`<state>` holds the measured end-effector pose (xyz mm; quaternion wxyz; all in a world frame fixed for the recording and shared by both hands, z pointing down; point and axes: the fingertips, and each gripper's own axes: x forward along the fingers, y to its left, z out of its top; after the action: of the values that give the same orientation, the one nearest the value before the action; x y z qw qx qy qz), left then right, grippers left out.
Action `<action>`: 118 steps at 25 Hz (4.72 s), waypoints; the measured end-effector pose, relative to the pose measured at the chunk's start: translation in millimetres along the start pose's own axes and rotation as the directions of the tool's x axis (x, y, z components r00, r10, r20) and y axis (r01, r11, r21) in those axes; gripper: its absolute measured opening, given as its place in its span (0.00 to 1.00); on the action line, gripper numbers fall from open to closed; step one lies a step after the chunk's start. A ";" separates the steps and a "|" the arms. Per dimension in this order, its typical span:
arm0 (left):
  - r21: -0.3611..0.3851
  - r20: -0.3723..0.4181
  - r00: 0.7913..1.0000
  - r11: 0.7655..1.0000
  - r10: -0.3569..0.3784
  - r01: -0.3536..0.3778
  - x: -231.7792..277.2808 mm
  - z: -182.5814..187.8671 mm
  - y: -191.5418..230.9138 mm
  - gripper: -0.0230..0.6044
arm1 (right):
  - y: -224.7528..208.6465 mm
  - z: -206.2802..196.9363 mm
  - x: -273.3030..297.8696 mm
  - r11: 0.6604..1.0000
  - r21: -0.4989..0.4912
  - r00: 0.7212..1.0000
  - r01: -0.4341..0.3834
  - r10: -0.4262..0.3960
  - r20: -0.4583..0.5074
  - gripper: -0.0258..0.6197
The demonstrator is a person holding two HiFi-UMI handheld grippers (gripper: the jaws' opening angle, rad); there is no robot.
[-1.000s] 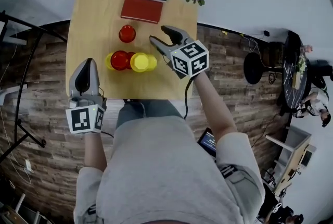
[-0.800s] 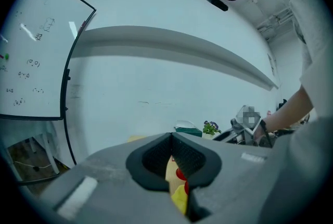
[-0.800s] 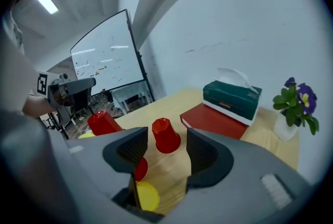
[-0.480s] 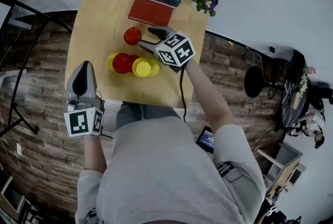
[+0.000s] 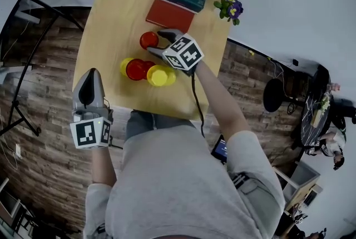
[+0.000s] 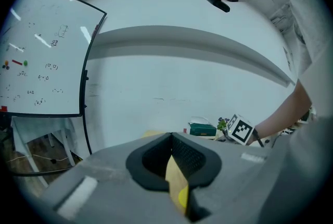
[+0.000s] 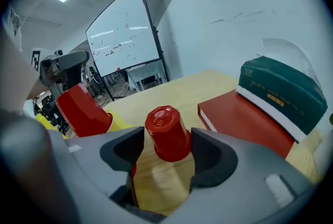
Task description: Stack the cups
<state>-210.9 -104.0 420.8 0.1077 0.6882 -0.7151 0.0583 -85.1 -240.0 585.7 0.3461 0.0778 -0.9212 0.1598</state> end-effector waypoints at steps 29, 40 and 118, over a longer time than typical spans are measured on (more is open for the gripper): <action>0.070 0.069 0.970 0.971 -0.233 0.228 10.1 32.3 -38.0 0.04 | 44.9 53.1 -165.7 0.938 0.201 0.862 0.283 -0.340 0.375 0.38; 0.094 0.076 0.927 0.928 -0.367 0.360 1.3 35.2 -50.1 0.04 | 98.5 54.7 -186.0 0.892 0.299 0.824 0.340 -0.436 0.363 0.38; 0.097 0.230 0.897 0.926 -0.378 0.366 -95.0 73.7 -57.4 0.04 | 199.3 33.9 -277.3 0.706 0.350 0.491 0.615 -0.691 0.530 0.04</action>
<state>-156.3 -31.4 323.3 0.0104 0.8165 -0.5764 -0.0301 51.0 -56.0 330.0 0.0479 0.4891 -0.8703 0.0332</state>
